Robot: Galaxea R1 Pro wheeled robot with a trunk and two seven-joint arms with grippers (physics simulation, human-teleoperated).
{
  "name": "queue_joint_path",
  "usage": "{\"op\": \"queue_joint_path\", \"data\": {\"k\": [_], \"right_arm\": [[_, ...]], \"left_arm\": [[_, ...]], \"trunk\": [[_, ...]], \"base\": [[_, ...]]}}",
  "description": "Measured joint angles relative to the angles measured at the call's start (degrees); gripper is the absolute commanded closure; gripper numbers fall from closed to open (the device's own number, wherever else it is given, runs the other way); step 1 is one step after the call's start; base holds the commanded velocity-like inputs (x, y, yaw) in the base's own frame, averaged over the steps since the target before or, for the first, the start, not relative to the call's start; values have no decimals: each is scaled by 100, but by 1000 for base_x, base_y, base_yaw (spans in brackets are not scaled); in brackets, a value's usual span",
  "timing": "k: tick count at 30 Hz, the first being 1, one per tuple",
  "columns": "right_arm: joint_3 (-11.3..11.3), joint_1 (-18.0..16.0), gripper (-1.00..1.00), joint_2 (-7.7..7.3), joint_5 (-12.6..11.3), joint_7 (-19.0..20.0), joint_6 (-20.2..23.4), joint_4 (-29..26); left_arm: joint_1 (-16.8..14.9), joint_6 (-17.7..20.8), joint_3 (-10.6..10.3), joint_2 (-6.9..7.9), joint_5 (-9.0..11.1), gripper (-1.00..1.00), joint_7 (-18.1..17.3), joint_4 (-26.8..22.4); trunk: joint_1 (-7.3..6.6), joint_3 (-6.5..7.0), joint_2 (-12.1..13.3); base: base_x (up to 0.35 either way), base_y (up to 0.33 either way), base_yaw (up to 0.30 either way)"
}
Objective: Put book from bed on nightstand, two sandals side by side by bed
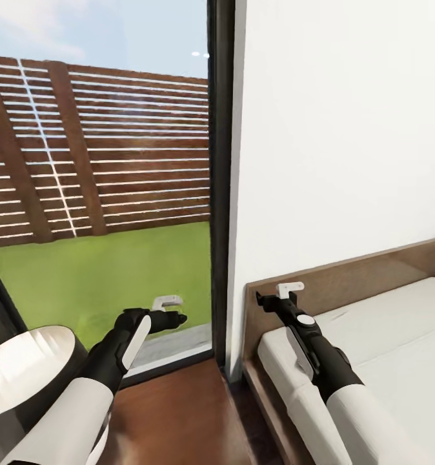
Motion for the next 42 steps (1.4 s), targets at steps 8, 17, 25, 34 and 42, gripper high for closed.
{"op": "queue_joint_path", "data": {"k": [8, 17, 25, 34, 42], "right_arm": [[-6, -2, -100, 0, 0, 0, 0, 0], [-24, -2, -100, -8, -8, -14, 8, -3], [-50, -3, -100, -134, -14, -39, 85, -35], [-1030, -19, -100, -507, -129, 1, 1315, -972], [-1747, -1530, -100, -686, -81, -161, 2491, -690]], "left_arm": [[1, -2, 2, 0, -1, -100, 11, 6], [3, -6, 1, 0, -4, -100, -22, -7], [1, -7, 7, 7, -3, -100, -1, -9], [3, -9, 2, 60, -10, -100, 17, -1], [3, -26, -48, 73, -17, -100, 6, -9]], "trunk": [[0, 0, 0], [0, 0, 0], [-109, 89, 199], [-307, 251, 560], [-483, 395, 881]], "base": [[23, -8, -7], [66, -36, -134], [2, -1, -25], [0, 0, -1], [0, 0, 0]]}}
